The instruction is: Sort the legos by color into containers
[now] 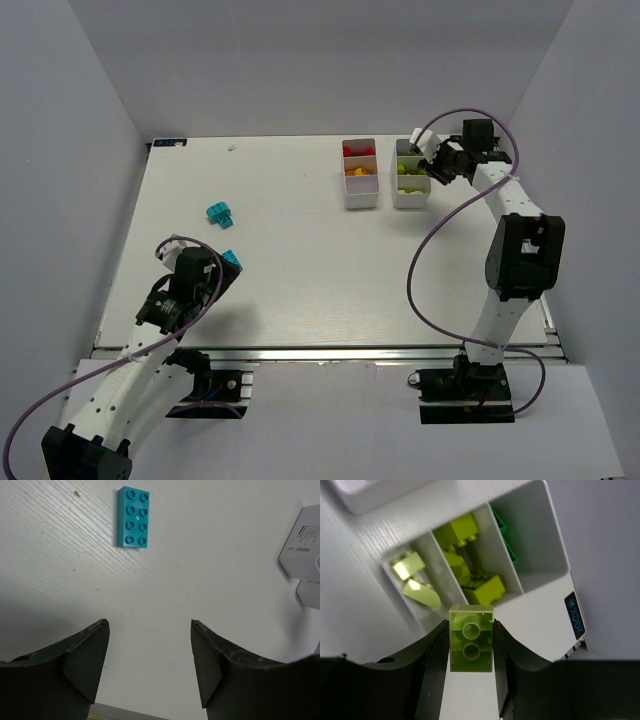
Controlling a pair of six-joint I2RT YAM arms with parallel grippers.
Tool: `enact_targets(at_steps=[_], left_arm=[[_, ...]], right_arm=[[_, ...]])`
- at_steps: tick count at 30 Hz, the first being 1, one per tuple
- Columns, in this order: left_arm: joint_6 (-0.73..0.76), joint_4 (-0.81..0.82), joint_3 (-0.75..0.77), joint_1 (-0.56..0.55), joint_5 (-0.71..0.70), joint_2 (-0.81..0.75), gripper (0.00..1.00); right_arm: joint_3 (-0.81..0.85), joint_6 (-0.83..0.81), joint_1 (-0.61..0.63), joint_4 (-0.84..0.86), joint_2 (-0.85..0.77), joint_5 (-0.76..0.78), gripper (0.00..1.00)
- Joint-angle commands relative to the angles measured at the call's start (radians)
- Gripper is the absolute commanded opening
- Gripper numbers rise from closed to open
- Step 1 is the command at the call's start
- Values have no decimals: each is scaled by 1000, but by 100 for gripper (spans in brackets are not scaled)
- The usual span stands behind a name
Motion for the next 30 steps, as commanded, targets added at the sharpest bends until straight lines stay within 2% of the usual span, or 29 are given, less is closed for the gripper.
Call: enact_targets(at_steps=[1,4,13,23,30], left_arm=[[8,28,-9,5,14,5,75],[10,28,-8,5,16,12,75],[8,34,-8,5,18,20,75],[16,33,6,5,21,49,75],[15,28,14,5,21,58,75]], right_arm=[[102,-68,-18,-95,23,-99,0],[99,-114,-23,-102,35,-136,0],[83,-120,-21,-104,55,-174,0],[45,-103,-6,-26,88,-144,21],[45,-96,-3,-15,108,-144,47]])
